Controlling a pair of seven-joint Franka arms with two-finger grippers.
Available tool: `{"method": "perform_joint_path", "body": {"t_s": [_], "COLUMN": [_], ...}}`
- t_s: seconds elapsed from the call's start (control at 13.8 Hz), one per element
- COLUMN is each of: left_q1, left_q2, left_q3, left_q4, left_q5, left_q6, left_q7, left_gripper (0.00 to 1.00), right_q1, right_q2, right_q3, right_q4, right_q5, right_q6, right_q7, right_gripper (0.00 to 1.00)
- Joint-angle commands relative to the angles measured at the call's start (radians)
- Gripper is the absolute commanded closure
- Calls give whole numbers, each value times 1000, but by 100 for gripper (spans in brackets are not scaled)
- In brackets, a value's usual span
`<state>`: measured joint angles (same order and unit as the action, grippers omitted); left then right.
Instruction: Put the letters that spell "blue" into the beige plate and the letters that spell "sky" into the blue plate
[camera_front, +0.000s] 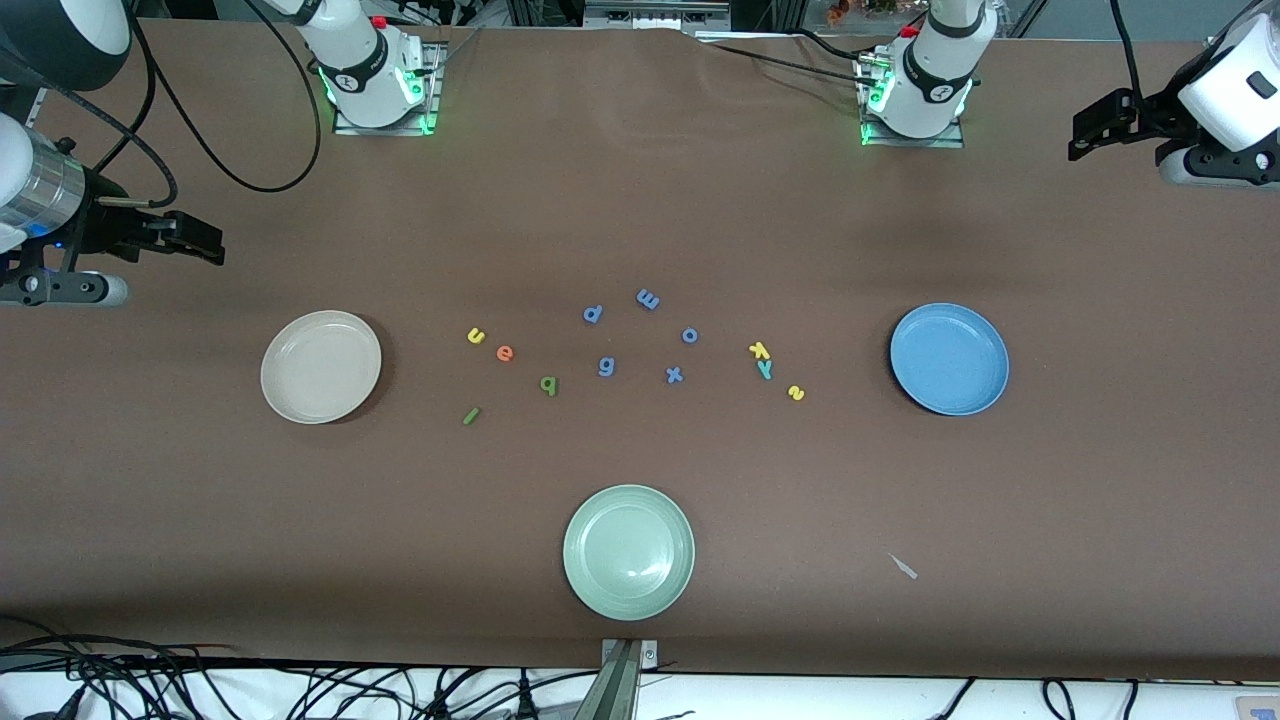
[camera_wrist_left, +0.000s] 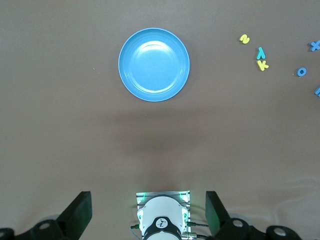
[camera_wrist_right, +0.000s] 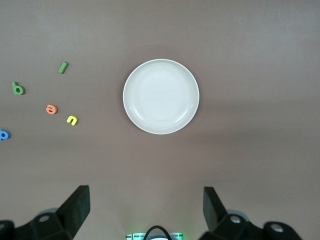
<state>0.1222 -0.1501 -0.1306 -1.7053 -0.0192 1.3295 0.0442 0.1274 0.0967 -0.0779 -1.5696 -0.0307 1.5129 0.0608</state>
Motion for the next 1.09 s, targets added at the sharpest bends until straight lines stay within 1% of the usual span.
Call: {"method": "perform_joint_path", "body": {"t_s": [0.0, 0.14, 0.22, 0.72, 0.87, 1.01], "left_q1": [-1, -6, -7, 8, 62, 68], "left_q2": [33, 119, 135, 138, 133, 133], "left_q3": [-1, 3, 3, 2, -12, -18], "left_q4": [65, 160, 182, 184, 171, 171], "left_q5": [-12, -10, -8, -10, -22, -22], "left_q6": [-26, -68, -82, -84, -82, -79], "left_q7": [2, 0, 2, 3, 5, 3], "left_gripper": [0, 0, 0, 0, 0, 0], "right_q1": [-8, -8, -8, -8, -8, -9], "right_q2": [8, 8, 8, 8, 8, 8], "right_q3": [3, 3, 3, 3, 3, 3], "right_q4": [20, 20, 20, 22, 22, 22], "right_q5": [20, 20, 20, 20, 20, 20], "right_q6": [-19, -19, -19, -17, -17, -17], "right_q7": [-4, -4, -4, -15, -15, -18], "right_gripper": [0, 0, 0, 0, 0, 0]}}
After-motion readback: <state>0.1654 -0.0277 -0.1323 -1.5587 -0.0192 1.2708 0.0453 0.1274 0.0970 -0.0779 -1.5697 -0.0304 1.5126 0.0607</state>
